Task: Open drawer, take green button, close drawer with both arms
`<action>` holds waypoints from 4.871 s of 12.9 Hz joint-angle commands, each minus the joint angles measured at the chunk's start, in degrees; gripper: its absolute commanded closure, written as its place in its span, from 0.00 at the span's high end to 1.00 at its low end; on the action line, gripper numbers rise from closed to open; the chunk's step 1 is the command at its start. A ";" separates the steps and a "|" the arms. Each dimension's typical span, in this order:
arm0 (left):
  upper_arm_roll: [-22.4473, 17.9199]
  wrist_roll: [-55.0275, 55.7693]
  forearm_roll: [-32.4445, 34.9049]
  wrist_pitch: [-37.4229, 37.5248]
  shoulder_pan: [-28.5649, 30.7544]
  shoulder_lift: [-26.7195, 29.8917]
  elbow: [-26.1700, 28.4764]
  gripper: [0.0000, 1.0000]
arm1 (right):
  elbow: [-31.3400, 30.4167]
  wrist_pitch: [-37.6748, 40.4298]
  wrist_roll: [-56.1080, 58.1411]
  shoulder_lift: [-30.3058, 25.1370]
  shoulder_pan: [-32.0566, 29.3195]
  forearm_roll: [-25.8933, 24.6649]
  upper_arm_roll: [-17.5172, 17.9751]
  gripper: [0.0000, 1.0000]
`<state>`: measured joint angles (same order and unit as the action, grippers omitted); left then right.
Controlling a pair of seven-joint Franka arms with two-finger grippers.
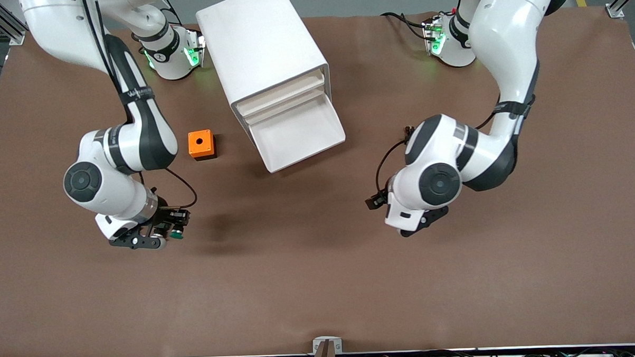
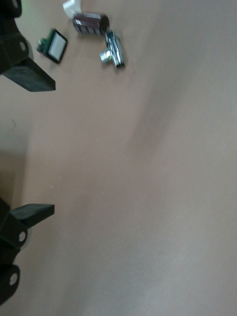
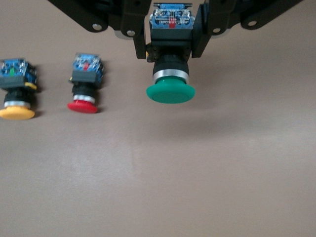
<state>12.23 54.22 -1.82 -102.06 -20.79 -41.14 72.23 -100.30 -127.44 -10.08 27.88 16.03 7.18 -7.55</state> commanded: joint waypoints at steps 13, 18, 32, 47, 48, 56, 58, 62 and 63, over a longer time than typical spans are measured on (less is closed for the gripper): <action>-0.01 3.17 -2.74 -8.60 -14.36 -6.06 2.91 1.00 | -1.38 -8.87 5.07 8.42 -2.58 4.77 2.89 0.63; 0.07 6.07 -4.58 -8.60 -18.31 -6.32 3.97 1.00 | -0.95 -3.36 6.91 3.95 -5.92 4.86 2.89 1.00; -0.01 13.19 -11.27 -8.16 -27.28 -7.11 5.12 1.00 | -2.09 22.33 -0.99 -28.74 -12.16 -3.93 1.84 1.00; -2.21 0.48 6.57 -0.16 7.40 18.10 4.77 1.00 | 16.01 35.34 -0.29 -26.13 -12.16 -7.53 2.28 1.00; -1.95 -3.46 6.57 0.45 10.31 19.42 4.77 1.00 | 15.93 35.25 -0.29 -25.51 -12.16 -7.54 2.28 1.00; -2.21 -28.36 6.48 14.76 21.58 31.02 4.85 1.00 | 7.94 28.39 0.41 -27.61 -12.07 -8.24 1.93 1.00; -2.12 -30.83 6.13 17.66 22.54 32.69 4.77 1.00 | 8.19 28.83 3.47 -27.61 -12.51 -8.15 1.84 1.00; -2.39 -37.25 5.17 21.37 23.61 36.56 5.55 1.00 | 8.46 29.62 4.90 -27.61 -13.04 -7.71 1.84 1.00; -4.39 -38.04 4.90 21.37 23.08 38.40 6.60 1.00 | 8.46 29.80 4.81 -27.70 -13.04 -7.71 1.84 1.00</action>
<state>9.25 18.56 3.74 -80.96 2.04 -6.74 75.69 -90.46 -97.89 -6.07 1.68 3.74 -0.13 -6.26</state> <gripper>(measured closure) 0.000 0.000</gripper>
